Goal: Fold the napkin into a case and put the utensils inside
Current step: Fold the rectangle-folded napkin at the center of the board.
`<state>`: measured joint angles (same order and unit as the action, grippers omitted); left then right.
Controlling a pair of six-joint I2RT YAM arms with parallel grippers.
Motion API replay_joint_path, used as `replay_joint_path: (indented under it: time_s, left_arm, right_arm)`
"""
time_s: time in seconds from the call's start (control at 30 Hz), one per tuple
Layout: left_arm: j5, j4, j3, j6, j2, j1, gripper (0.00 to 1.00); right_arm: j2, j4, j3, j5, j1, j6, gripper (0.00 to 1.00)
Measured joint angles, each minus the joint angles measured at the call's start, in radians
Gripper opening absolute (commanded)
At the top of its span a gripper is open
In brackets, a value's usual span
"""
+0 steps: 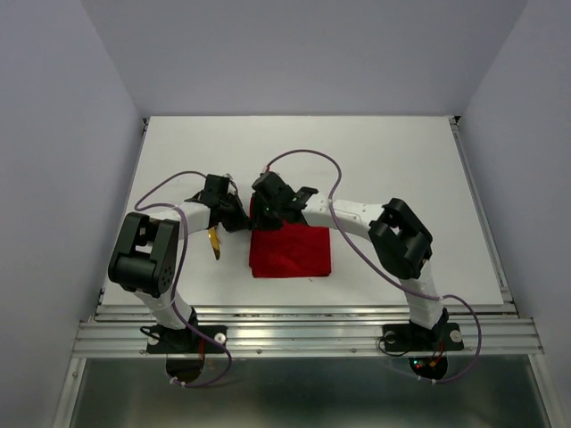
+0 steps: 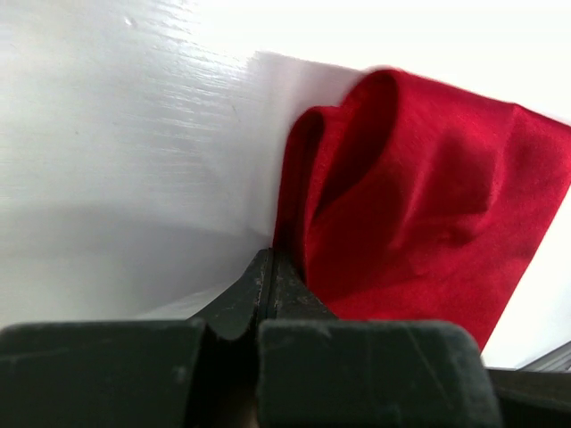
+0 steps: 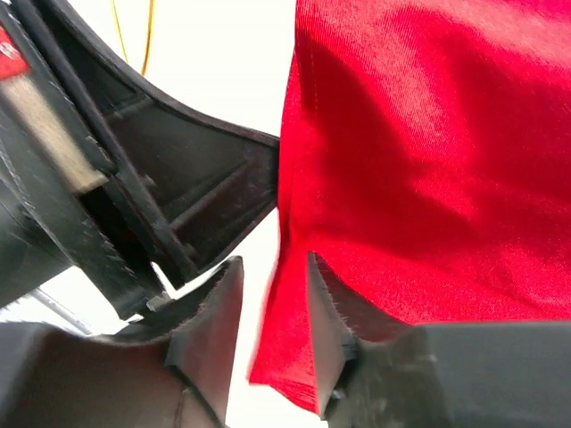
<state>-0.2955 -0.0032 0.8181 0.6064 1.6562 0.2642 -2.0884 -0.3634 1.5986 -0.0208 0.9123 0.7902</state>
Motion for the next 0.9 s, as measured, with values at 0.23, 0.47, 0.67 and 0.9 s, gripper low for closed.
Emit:
replay_joint_path:
  time_s: [0.23, 0.47, 0.67, 0.9]
  left_arm:
    - [0.029, -0.057, 0.031, -0.022, 0.000, -0.024, 0.00]
    - [0.042, -0.095, 0.064, -0.037, -0.005, -0.044, 0.00]
    - [0.042, -0.114, 0.066, -0.046, -0.030, -0.047, 0.00]
    - [0.044, -0.136, -0.002, -0.059, -0.177, -0.045, 0.60]
  right_arm:
    - [0.149, 0.078, -0.224, -0.030, -0.044, 0.002, 0.48]
    - [0.513, 0.135, -0.560, -0.055, -0.302, 0.019, 0.47]
    - [0.569, 0.121, -0.673, -0.047, -0.362, 0.009, 0.52]
    - [0.596, 0.071, -0.758, -0.036, -0.349, 0.003, 0.57]
